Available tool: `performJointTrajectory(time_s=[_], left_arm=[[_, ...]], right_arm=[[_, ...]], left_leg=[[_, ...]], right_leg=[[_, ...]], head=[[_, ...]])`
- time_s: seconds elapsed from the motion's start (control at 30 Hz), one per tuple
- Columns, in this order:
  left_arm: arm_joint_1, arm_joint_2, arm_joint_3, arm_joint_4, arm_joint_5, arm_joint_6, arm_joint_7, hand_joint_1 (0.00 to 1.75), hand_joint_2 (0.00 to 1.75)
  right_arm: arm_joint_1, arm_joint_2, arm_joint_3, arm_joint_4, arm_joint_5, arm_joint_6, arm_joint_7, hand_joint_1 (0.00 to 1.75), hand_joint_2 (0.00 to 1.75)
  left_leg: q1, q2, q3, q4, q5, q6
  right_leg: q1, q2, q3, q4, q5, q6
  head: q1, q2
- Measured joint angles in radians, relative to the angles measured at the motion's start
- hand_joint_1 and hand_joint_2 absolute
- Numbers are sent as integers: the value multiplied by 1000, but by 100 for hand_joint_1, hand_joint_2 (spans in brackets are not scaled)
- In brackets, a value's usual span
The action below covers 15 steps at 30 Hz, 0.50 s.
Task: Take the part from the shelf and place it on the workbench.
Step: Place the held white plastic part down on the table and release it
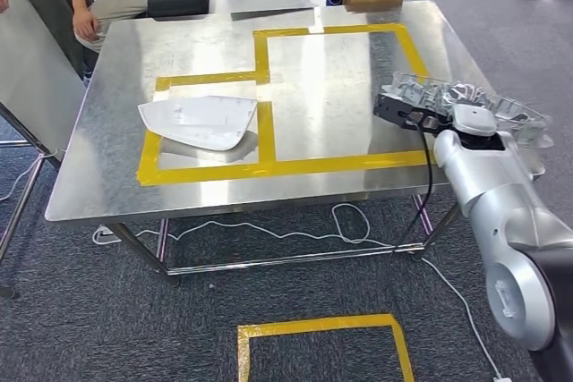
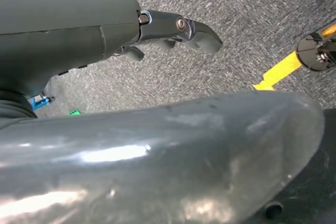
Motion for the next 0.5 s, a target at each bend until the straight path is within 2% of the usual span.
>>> performJointTrajectory(time_s=[0.17,0.5], left_arm=[[-2,0,0,-1,0,-3,-1,0,0],[-3,0,0,-2,-2,-3,-1,0,0]], right_arm=[[6,49,3,1,4,-11,-22,175,175],[10,89,13,1,15,-19,-52,175,175]], left_leg=[[1,0,0,0,0,-1],[1,0,-1,0,0,-1]], right_leg=[[1,0,0,0,0,0],[0,0,-1,0,1,-1]], head=[[0,0],[0,0]])
